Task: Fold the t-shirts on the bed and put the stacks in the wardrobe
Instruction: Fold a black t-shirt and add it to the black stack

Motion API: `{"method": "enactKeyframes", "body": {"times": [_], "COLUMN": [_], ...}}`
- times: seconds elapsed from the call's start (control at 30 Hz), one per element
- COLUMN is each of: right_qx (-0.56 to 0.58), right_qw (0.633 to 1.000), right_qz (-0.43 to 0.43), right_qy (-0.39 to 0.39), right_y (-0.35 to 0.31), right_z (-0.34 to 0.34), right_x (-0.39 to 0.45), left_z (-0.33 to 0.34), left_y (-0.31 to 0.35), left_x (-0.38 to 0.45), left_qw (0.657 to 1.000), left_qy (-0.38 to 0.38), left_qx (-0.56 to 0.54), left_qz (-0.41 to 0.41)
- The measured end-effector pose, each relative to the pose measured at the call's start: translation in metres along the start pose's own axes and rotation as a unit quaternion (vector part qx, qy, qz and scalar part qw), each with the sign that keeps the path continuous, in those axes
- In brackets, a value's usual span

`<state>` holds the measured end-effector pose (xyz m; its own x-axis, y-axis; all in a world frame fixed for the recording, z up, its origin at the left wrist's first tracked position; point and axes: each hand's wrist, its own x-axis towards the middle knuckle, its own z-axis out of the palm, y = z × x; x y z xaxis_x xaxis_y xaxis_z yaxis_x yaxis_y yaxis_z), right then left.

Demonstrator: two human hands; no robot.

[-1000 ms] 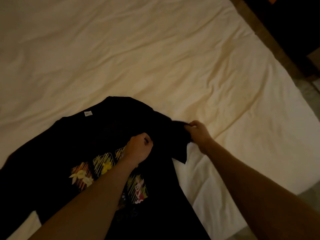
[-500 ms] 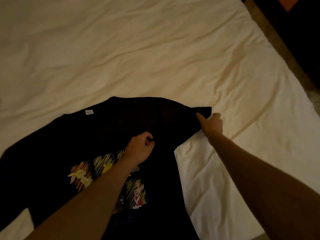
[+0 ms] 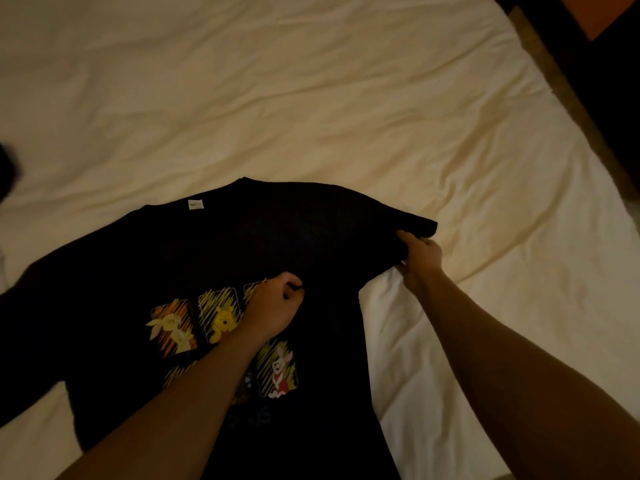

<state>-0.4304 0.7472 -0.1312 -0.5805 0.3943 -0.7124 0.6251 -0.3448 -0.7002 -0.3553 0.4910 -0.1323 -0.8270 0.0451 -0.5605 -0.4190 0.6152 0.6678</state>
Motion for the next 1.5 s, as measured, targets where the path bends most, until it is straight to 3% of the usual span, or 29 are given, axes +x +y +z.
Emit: {"method": "enactKeyframes", "body": {"times": [0.13, 0.3, 0.37, 0.47, 0.63, 0.83, 0.93, 1.03, 1.17, 1.3, 1.4, 1.5], "right_qx": [0.007, -0.12, -0.188, -0.198, -0.231, -0.286, -0.252, -0.304, -0.453, -0.501, -0.496, -0.472], "right_qw": [0.997, 0.99, 0.98, 0.979, 0.973, 0.942, 0.943, 0.929, 0.873, 0.844, 0.847, 0.868], "right_qz": [0.047, 0.03, 0.005, -0.032, -0.02, -0.157, -0.208, -0.207, -0.17, -0.184, -0.18, -0.157], "right_qy": [0.054, 0.064, 0.062, 0.044, 0.01, 0.072, 0.067, 0.035, 0.062, 0.061, 0.06, 0.001], "right_y": [0.021, 0.035, 0.029, 0.013, -0.01, -0.032, -0.051, -0.055, -0.018, 0.037, 0.081, 0.119], "right_z": [-0.023, -0.045, -0.046, -0.04, -0.026, -0.014, -0.007, -0.003, -0.02, -0.032, -0.042, -0.053], "right_x": [-0.012, -0.01, -0.006, 0.001, 0.023, 0.035, 0.039, 0.039, 0.028, -0.014, -0.051, -0.088], "left_z": [0.004, 0.003, 0.003, 0.005, 0.008, 0.008, 0.008, 0.01, 0.019, 0.019, 0.018, 0.023], "left_y": [-0.004, -0.008, -0.008, -0.011, -0.02, -0.022, -0.022, -0.023, -0.032, -0.051, -0.077, -0.104], "left_x": [-0.009, -0.011, -0.01, -0.01, -0.01, -0.008, -0.007, -0.009, -0.031, -0.062, -0.092, -0.124], "left_qw": [1.0, 0.998, 0.997, 0.997, 0.995, 0.995, 0.994, 0.995, 0.996, 0.994, 0.994, 0.992], "left_qy": [-0.005, -0.035, -0.039, -0.033, -0.029, -0.027, -0.029, 0.002, 0.039, 0.063, 0.085, 0.103], "left_qx": [-0.024, -0.051, -0.066, -0.064, -0.09, -0.099, -0.107, -0.097, -0.08, -0.083, -0.057, -0.034], "left_qz": [-0.006, -0.008, -0.014, -0.014, 0.003, 0.002, 0.003, 0.004, 0.003, -0.01, -0.042, -0.065]}}
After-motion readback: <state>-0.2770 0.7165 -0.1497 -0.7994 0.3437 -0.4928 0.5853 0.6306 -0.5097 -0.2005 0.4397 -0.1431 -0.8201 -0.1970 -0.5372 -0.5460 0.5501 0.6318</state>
